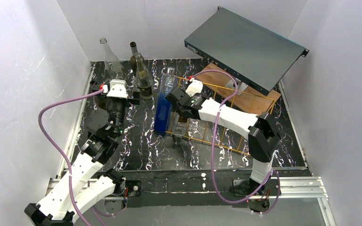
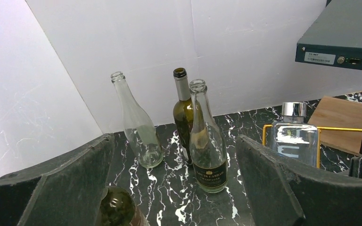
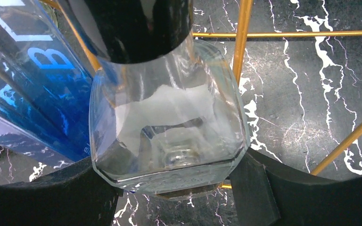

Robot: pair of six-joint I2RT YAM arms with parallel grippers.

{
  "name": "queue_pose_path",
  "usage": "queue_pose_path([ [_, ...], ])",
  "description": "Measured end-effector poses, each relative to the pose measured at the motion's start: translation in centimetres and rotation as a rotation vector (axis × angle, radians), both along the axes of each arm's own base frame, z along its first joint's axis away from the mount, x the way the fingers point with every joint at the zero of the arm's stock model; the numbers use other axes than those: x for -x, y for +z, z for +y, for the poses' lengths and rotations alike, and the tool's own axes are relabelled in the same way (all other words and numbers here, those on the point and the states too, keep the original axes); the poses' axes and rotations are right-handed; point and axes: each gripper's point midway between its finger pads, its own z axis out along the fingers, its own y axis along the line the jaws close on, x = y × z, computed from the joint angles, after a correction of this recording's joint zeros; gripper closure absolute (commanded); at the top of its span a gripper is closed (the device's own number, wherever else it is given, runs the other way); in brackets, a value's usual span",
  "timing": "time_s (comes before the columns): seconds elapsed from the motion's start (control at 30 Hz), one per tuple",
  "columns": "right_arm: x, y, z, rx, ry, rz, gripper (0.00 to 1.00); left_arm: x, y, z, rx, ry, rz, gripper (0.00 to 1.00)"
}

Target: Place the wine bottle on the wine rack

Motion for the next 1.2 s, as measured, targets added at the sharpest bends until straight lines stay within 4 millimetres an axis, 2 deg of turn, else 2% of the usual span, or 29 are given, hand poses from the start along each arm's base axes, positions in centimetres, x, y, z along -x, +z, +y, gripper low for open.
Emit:
queue_pose_path([
  [0.23,-0.5,-0.2,0.2,-0.004,0.016,0.036,0.99,-0.1,-0.1,0.1,0.001,0.005,0.002,0.01],
  [0.7,0.0,-0.4,1.0,0.024,0.061,0.106,0.99,-0.3,-0.3,0.1,0.001,0.006,0.009,0.01],
  [0.8,0.0,-0.5,1.0,0.024,0.059,0.109,0.82,-0.3,-0.3,0.1,0.003,0.009,0.009,0.01],
  [0.87,-0.1,-0.5,1.0,0.026,0.057,0.11,0.75,-0.3,-0.3,0.2,0.004,0.01,0.009,0.01],
  [1.2,-0.5,-0.8,0.8,0.048,0.048,0.112,0.51,-0.3,-0.3,0.1,0.003,0.007,0.009,0.01],
])
